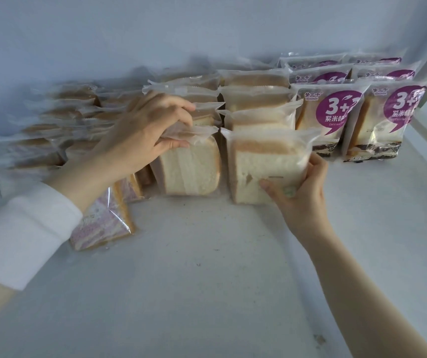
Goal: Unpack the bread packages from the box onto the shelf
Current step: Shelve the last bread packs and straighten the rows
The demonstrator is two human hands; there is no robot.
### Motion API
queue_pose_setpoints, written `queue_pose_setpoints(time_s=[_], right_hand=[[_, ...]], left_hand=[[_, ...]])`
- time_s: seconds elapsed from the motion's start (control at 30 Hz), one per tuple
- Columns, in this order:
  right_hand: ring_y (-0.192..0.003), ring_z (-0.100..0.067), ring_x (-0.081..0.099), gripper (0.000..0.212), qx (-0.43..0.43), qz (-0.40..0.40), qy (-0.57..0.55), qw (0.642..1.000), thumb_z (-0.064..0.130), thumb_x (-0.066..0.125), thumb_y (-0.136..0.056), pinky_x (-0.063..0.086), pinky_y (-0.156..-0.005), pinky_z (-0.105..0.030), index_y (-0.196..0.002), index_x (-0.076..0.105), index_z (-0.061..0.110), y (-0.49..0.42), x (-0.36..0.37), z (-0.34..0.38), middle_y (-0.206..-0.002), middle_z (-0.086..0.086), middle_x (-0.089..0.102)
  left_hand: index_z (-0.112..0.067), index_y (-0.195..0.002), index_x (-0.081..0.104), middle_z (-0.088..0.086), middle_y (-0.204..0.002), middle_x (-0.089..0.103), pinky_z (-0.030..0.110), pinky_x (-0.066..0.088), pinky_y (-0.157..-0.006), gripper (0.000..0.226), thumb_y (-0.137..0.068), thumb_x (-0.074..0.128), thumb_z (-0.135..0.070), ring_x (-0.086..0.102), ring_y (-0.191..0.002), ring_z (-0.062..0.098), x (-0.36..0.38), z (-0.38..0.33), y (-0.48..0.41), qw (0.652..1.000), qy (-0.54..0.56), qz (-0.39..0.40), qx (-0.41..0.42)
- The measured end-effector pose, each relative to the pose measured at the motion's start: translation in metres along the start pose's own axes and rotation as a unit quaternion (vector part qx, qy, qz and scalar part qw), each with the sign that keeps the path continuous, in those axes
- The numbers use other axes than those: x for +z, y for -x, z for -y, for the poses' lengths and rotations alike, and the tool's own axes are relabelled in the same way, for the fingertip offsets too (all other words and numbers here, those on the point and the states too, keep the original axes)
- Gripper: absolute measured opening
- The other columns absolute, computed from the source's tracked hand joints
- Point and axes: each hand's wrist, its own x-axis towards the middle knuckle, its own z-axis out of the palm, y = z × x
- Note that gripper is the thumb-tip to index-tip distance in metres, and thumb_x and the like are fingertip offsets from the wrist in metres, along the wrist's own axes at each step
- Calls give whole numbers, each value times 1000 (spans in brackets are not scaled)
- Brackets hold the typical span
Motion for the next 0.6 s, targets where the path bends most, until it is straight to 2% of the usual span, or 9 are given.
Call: queue_pose_setpoints(time_s=[0.07, 0.13, 0.27, 0.37, 0.47, 0.53, 0.6], right_hand=[[-115, -11, 46, 78, -19, -5, 12, 1000, 14, 76, -70, 40, -98, -23, -128, 26, 0, -3, 13, 1, -124, 1, 40], [-124, -21, 41, 80, -25, -14, 22, 999, 21, 70, -70, 36, -106, -34, -131, 24, -1, -7, 22, 2, -129, -5, 36], [-130, -27, 35, 87, -40, -17, 55, 998, 26, 68, -72, 31, -110, -46, -137, 18, -3, -12, 26, 1, -139, -13, 32], [-139, -23, 20, 100, -47, 4, 85, 995, 36, 66, -71, 21, -116, -43, -142, 7, -4, -10, 22, 1, -145, -4, 17], [-136, -13, 12, 104, -41, 27, 122, 991, 21, 72, -72, 15, -117, -37, -144, 1, -3, -6, 13, -5, -142, 4, 8], [-134, -13, 20, 91, -31, 23, 154, 987, 12, 72, -77, 19, -113, -29, -144, 12, 0, -2, 10, -9, -145, 0, 19], [-133, -24, 32, 79, -17, 11, 174, 984, 11, 69, -80, 24, -107, -25, -143, 22, 1, -2, 10, -10, -144, -11, 34]], left_hand=[[-16, -105, 47, 11, -128, 54, 40, 33, -101, 36, -81, 52, -42, 42, -116, 24, 1, 2, -5, 999, -31, 5, 15], [-16, -105, 45, 14, -130, 53, 44, 35, -101, 37, -79, 56, -38, 41, -117, 26, 5, 2, -10, 998, -58, 14, 17], [-15, -110, 39, 11, -134, 51, 47, 39, -100, 49, -74, 66, -34, 47, -117, 29, 8, 1, -15, 996, -85, 29, 6], [-12, -126, 29, 19, -144, 39, 50, 30, -108, 80, -66, 67, -50, 38, -130, 33, 4, -5, -4, 991, -128, 27, -4], [-14, -138, 19, 26, -152, 19, 61, 10, -112, 111, -51, 67, -61, 18, -141, 40, 4, -18, 13, 982, -169, 71, -55], [-16, -140, 17, 28, -151, 18, 63, 8, -110, 119, -46, 75, -59, 18, -140, 44, 8, -24, 19, 973, -193, 98, -80], [-16, -140, 16, 28, -147, 29, 63, 14, -110, 121, -45, 80, -55, 30, -135, 45, 12, -24, 18, 971, -197, 103, -90]])
